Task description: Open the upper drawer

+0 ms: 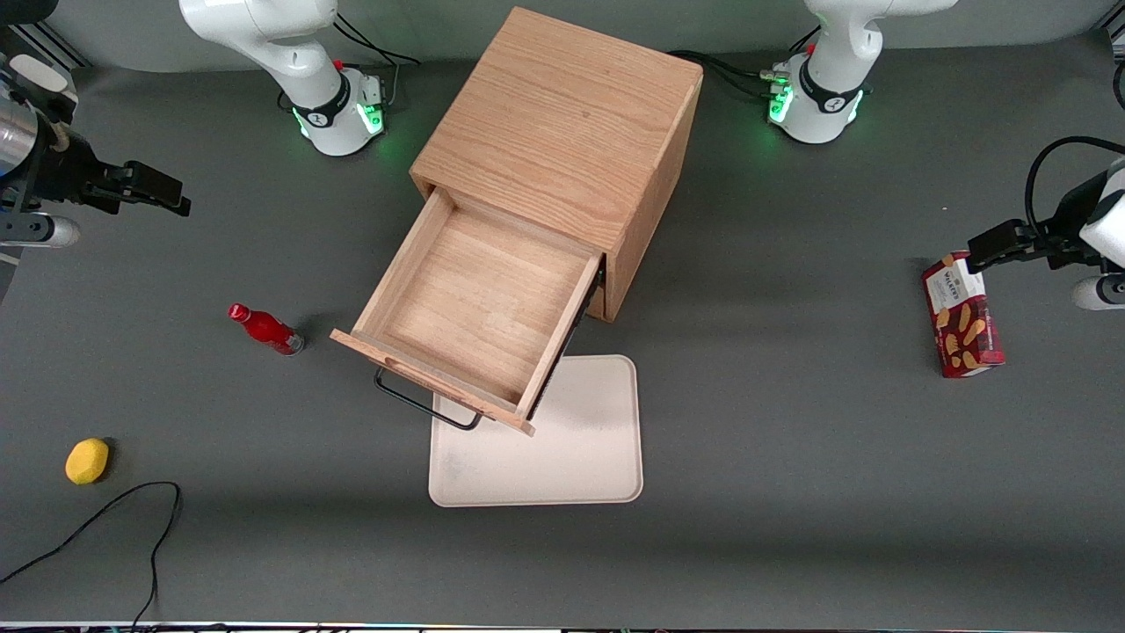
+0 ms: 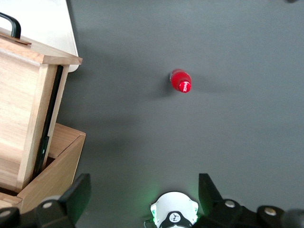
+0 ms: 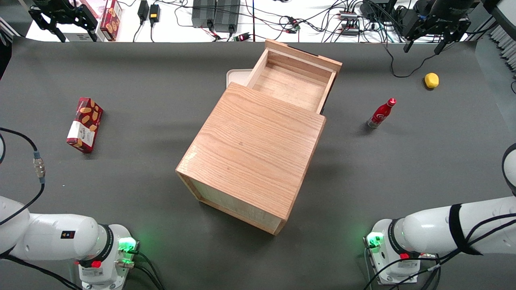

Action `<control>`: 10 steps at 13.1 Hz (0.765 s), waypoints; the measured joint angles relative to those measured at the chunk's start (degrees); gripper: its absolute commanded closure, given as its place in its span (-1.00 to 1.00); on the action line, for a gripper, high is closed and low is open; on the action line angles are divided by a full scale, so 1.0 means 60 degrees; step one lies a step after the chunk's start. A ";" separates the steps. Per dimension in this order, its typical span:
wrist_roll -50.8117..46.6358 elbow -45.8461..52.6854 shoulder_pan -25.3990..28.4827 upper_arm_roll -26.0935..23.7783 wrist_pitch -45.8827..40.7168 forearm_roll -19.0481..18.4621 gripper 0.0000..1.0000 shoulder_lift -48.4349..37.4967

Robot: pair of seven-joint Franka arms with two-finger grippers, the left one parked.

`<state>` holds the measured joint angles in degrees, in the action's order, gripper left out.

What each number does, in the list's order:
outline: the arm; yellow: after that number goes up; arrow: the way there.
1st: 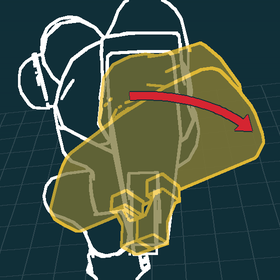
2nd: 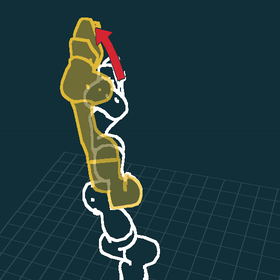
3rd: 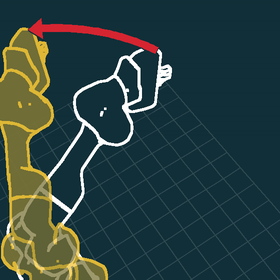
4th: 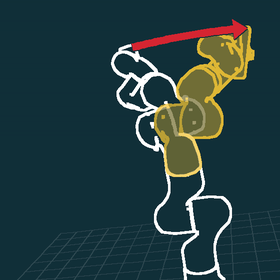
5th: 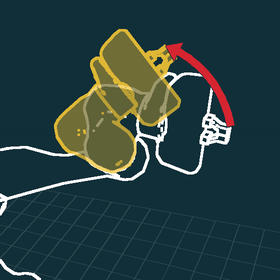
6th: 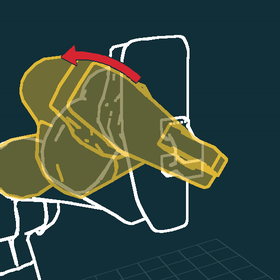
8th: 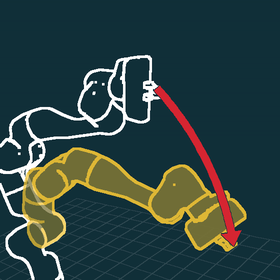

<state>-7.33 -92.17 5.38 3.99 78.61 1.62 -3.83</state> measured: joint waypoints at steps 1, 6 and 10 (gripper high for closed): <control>0.0064 0.0015 -0.0029 0.0066 0.0000 0.0000 -1.00 0.0004; 0.0973 0.0421 -0.0710 0.0171 0.0000 0.0000 -1.00 0.0037; 0.1003 0.0622 -0.0867 0.0169 0.0039 0.0065 -1.00 0.0261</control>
<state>-1.31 -88.44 0.18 5.00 78.85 2.01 -2.26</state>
